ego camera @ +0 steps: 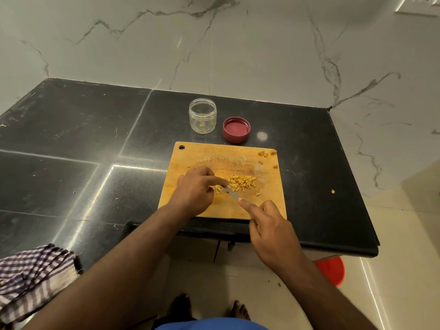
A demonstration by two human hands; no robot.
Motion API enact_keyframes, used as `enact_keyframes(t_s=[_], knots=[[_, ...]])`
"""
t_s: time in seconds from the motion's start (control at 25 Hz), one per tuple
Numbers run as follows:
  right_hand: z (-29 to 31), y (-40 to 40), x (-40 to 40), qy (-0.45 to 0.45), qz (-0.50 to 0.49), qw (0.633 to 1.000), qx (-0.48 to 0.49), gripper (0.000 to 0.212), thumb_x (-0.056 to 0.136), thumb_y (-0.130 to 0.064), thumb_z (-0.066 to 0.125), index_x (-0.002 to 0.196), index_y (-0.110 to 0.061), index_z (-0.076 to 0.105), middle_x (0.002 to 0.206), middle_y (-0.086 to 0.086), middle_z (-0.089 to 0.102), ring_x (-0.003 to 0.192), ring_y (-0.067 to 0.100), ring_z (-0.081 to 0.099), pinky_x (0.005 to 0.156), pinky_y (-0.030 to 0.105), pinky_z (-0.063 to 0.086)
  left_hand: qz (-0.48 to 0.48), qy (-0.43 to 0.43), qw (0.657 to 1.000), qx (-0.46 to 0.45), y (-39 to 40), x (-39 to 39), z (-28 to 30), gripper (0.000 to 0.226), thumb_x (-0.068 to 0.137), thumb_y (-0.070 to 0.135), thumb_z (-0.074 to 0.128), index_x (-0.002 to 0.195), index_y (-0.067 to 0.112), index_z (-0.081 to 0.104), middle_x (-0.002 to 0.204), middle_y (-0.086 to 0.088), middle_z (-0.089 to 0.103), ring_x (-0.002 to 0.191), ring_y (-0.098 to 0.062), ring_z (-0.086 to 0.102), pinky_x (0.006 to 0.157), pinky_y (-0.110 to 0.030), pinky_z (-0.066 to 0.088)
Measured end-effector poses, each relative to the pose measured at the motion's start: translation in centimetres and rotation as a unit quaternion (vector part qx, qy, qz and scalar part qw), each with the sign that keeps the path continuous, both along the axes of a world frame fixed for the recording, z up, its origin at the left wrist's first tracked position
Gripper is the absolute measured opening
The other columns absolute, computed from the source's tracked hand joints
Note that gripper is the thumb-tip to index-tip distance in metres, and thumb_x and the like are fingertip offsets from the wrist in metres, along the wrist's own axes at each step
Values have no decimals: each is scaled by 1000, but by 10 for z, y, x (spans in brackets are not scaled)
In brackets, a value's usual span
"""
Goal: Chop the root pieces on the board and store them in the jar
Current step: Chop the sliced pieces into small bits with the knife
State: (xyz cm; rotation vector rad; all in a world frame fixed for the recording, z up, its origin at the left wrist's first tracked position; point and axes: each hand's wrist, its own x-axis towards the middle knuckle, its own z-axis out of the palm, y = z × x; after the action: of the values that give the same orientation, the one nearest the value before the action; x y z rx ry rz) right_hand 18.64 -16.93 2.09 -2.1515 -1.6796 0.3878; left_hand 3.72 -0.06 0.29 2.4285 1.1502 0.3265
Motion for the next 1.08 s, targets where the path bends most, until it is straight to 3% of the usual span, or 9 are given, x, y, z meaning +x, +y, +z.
enact_keyframes(t_s=[0.12,0.28,0.4,0.56,0.68,0.76,0.92,1.08], knots=[[-2,-4,0,14,-1,1000,-5,49,100,-26,45,145,-44,38,90,-10,37,64,11,45,54,25,45,43,35,998,-2,4,0,-1,46,98,18,56,136,42,59,122,9,54,118,-16,46,92,-40,40],[-11,-6,8,99,-35,994,0,47,102,-24,45,143,-46,40,90,-13,42,75,9,49,63,25,46,106,-71,991,-42,6,-3,-1,29,99,20,59,124,29,70,122,6,64,113,-15,56,96,-39,49],[-19,-9,4,166,7,986,-7,46,102,-26,46,141,-50,39,92,-13,48,85,5,51,69,18,44,170,-127,974,-76,6,-11,-3,30,100,9,54,123,21,70,121,5,66,109,-11,58,88,-24,46],[-37,-16,9,220,-11,975,-22,44,103,-26,45,140,-49,40,121,-19,51,109,-14,45,85,2,34,223,-153,953,-137,6,-27,-11,31,99,11,55,123,26,68,111,8,64,99,-14,61,71,-25,43],[-45,-20,21,230,-72,970,14,43,103,-26,46,140,-47,42,126,-18,51,116,-10,44,93,9,34,229,-150,949,-160,6,-35,-19,28,98,15,59,120,29,67,104,9,62,91,-12,61,64,-25,43],[-44,-17,17,246,-50,968,14,43,103,-27,46,142,-45,43,128,-21,50,121,-11,42,97,14,36,231,-150,948,-160,5,-37,-21,25,98,16,60,118,29,67,100,9,62,87,-9,59,62,-24,42],[-43,0,-1,253,6,967,-27,43,103,-27,45,144,-42,43,131,-19,49,121,-6,43,96,11,33,236,-154,946,-162,2,-39,-20,21,99,17,60,115,29,66,97,10,62,84,-8,59,62,-23,42],[-48,0,11,240,-67,968,16,45,103,-23,46,145,-38,42,135,-12,50,120,-3,44,97,11,33,232,-151,946,-166,1,-41,-20,22,98,17,61,114,31,65,98,13,61,87,-8,60,64,-23,45]])
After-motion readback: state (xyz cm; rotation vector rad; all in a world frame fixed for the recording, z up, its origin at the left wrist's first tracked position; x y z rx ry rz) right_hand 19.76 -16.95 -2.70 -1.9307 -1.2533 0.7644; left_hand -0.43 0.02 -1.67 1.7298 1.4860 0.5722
